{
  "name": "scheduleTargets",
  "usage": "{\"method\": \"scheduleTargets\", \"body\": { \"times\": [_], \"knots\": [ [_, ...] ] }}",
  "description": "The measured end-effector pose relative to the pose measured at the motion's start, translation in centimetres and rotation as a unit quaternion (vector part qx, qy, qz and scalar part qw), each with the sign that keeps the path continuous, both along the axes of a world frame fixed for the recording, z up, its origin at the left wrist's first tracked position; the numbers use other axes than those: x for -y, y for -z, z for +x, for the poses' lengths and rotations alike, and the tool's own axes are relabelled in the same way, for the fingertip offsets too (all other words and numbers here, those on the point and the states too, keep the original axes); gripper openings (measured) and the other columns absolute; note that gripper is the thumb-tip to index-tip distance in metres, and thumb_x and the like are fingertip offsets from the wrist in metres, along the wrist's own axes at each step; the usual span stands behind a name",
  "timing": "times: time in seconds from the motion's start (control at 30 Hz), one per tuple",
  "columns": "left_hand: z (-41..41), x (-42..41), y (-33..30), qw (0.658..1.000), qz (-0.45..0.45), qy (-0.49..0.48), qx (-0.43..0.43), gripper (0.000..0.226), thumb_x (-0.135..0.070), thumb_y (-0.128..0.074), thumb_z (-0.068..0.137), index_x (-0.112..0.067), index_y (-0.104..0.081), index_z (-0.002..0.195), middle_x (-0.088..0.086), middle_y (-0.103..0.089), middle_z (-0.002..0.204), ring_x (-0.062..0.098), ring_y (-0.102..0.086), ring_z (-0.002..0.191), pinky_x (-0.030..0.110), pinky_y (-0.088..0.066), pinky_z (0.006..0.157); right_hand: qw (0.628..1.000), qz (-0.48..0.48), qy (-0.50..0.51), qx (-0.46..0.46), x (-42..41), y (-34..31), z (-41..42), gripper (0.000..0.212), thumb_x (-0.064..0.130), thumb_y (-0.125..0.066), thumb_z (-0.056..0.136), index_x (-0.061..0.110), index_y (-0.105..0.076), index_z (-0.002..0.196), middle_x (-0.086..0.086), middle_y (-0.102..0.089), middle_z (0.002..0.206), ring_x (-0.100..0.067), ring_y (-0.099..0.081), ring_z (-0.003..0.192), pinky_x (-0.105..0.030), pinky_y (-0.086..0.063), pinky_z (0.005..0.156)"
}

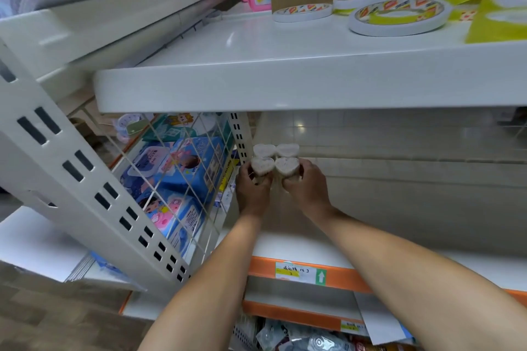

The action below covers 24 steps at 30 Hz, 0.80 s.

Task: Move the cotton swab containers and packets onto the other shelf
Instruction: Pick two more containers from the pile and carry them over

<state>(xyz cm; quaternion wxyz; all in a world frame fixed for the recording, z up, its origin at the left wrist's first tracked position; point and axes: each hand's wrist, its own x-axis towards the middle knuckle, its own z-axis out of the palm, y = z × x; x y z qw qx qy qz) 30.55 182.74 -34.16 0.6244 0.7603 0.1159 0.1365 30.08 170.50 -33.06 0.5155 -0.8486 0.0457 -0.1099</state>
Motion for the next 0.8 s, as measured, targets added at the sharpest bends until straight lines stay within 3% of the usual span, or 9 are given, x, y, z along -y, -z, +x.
{"method": "scheduleTargets", "body": {
  "times": [0.2,0.33,0.4,0.6,0.67,0.73,0.8],
  "knots": [
    [-0.4,-0.4,-0.5,0.999,0.025,0.013,-0.015,0.060,-0.018,-0.077,0.085,-0.015,-0.050,0.139,0.006,-0.054,0.139,0.022,-0.052,0.128,0.042,-0.045,0.107,1.000,-0.010,0.003,-0.025,0.2,0.1,-0.2,0.049,0.014,-0.078,0.075,0.007,-0.065,0.121,-0.016,-0.064,0.119,-0.032,-0.059,0.111,-0.025,-0.040,0.083],
    [-0.6,-0.2,-0.6,0.995,0.055,-0.005,-0.084,0.072,-0.012,-0.077,0.082,-0.008,-0.041,0.144,0.015,-0.045,0.144,0.030,-0.047,0.132,0.045,-0.045,0.107,0.996,-0.046,0.028,-0.076,1.4,0.1,-1.2,0.071,0.022,-0.079,0.078,0.000,-0.050,0.139,-0.021,-0.054,0.133,-0.035,-0.050,0.127,-0.034,-0.040,0.101],
    [-1.2,0.0,-0.7,0.987,0.075,-0.033,-0.142,0.067,-0.008,-0.072,0.083,-0.006,-0.040,0.142,0.019,-0.043,0.143,0.035,-0.049,0.128,0.047,-0.048,0.102,0.995,-0.049,0.034,-0.085,2.2,-0.1,-2.0,0.074,0.024,-0.078,0.079,-0.001,-0.048,0.142,-0.022,-0.054,0.135,-0.035,-0.049,0.129,-0.037,-0.041,0.105],
    [-4.0,2.1,-1.6,0.955,0.175,-0.056,-0.231,0.038,-0.008,-0.056,0.088,0.001,-0.048,0.124,0.027,-0.041,0.136,0.038,-0.044,0.124,0.041,-0.041,0.105,0.992,-0.036,0.051,-0.114,5.5,-1.3,-4.6,0.055,0.021,-0.072,0.083,0.005,-0.058,0.133,-0.014,-0.062,0.131,-0.029,-0.055,0.125,-0.034,-0.044,0.103],
    [-4.9,3.4,-2.0,0.955,0.190,-0.032,-0.224,0.021,-0.008,-0.053,0.086,-0.002,-0.063,0.103,0.024,-0.057,0.119,0.038,-0.056,0.112,0.037,-0.048,0.092,0.990,-0.033,0.059,-0.120,7.0,-1.6,-5.6,0.047,0.021,-0.070,0.084,0.008,-0.063,0.128,-0.011,-0.064,0.130,-0.027,-0.057,0.124,-0.032,-0.045,0.102],
    [-5.7,5.3,-2.3,0.960,0.180,0.008,-0.216,0.016,-0.006,-0.050,0.087,-0.008,-0.062,0.076,0.019,-0.067,0.096,0.038,-0.064,0.100,0.035,-0.049,0.077,0.989,-0.033,0.064,-0.127,8.7,-1.8,-6.7,0.042,0.023,-0.069,0.084,0.012,-0.067,0.124,-0.007,-0.067,0.128,-0.025,-0.059,0.121,-0.028,-0.044,0.099],
    [-6.4,7.9,-2.8,0.968,0.133,0.049,-0.205,0.019,-0.006,-0.047,0.090,-0.011,-0.060,0.077,0.020,-0.069,0.096,0.038,-0.067,0.101,0.038,-0.050,0.075,0.988,-0.044,0.065,-0.134,10.7,-2.0,-7.8,0.038,0.025,-0.068,0.085,0.014,-0.068,0.121,-0.005,-0.068,0.126,-0.023,-0.061,0.119,-0.025,-0.044,0.096]
  ]
}}
